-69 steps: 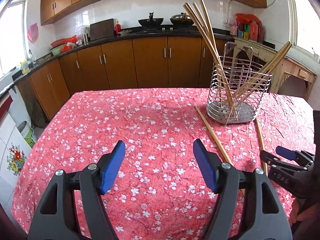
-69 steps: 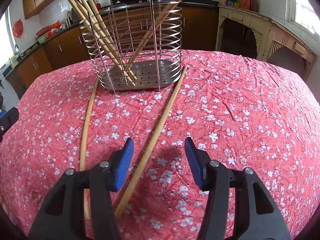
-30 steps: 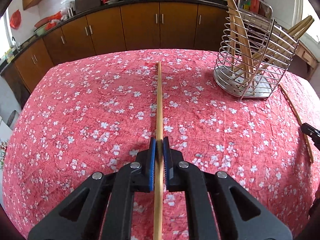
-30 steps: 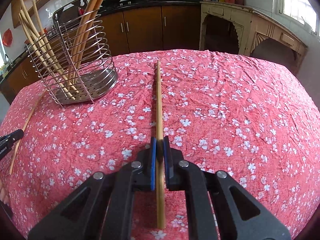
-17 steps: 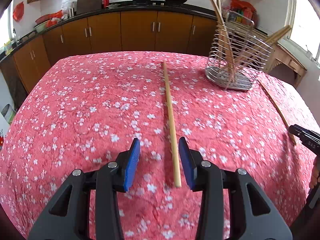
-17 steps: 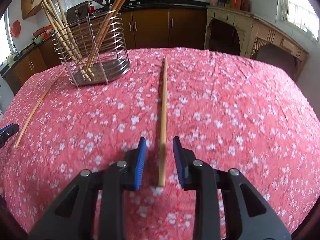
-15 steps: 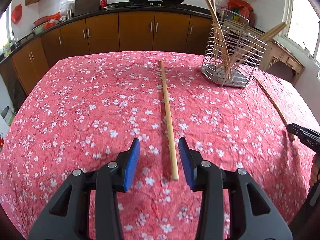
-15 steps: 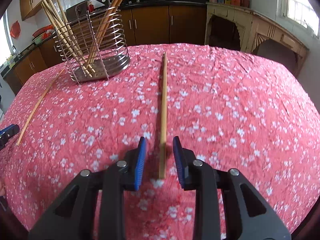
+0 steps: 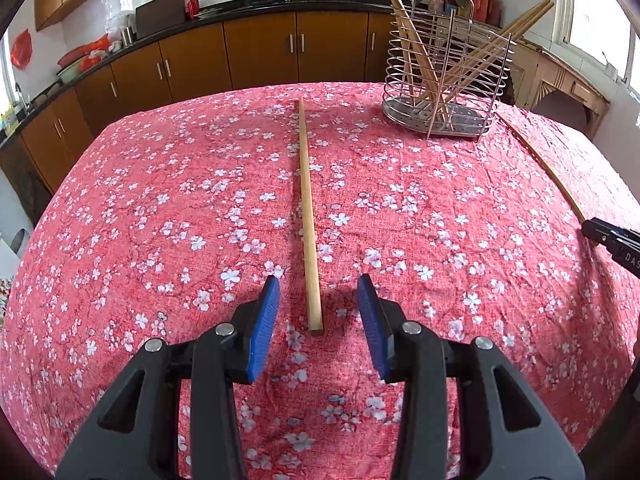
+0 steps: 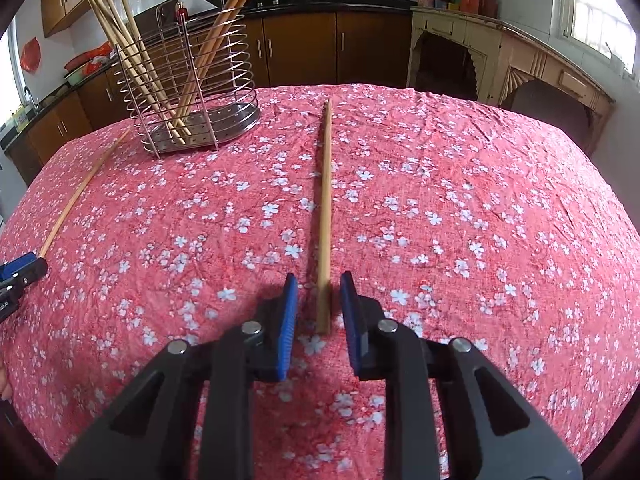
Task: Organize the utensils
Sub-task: 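Close the left tool on the chopstick while the right tool closes beside it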
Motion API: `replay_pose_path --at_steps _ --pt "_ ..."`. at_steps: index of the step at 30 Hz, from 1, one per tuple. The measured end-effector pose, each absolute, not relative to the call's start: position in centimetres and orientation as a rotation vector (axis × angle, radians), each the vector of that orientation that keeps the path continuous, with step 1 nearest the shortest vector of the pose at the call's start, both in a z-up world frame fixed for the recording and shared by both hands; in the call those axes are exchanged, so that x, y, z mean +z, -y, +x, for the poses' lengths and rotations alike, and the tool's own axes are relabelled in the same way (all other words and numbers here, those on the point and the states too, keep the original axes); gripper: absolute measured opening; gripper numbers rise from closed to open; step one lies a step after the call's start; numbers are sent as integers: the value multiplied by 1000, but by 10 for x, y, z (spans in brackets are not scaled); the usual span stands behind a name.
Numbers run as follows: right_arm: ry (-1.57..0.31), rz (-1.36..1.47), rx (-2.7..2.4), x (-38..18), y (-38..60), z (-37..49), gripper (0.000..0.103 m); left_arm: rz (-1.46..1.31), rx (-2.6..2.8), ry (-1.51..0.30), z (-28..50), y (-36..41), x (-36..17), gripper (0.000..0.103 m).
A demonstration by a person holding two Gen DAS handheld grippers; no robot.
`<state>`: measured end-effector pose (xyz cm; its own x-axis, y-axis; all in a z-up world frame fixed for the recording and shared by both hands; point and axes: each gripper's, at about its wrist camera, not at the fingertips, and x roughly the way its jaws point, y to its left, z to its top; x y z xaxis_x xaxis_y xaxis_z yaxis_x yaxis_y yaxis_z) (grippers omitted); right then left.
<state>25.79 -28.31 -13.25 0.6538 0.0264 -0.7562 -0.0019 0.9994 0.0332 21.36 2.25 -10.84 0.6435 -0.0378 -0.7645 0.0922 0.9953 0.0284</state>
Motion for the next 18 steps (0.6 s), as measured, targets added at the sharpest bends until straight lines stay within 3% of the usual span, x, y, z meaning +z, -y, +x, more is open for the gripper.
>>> replay_pose_path --at_steps 18 --pt "-851 30 16 -133 287 251 22 53 -83 -858 205 -22 -110 38"
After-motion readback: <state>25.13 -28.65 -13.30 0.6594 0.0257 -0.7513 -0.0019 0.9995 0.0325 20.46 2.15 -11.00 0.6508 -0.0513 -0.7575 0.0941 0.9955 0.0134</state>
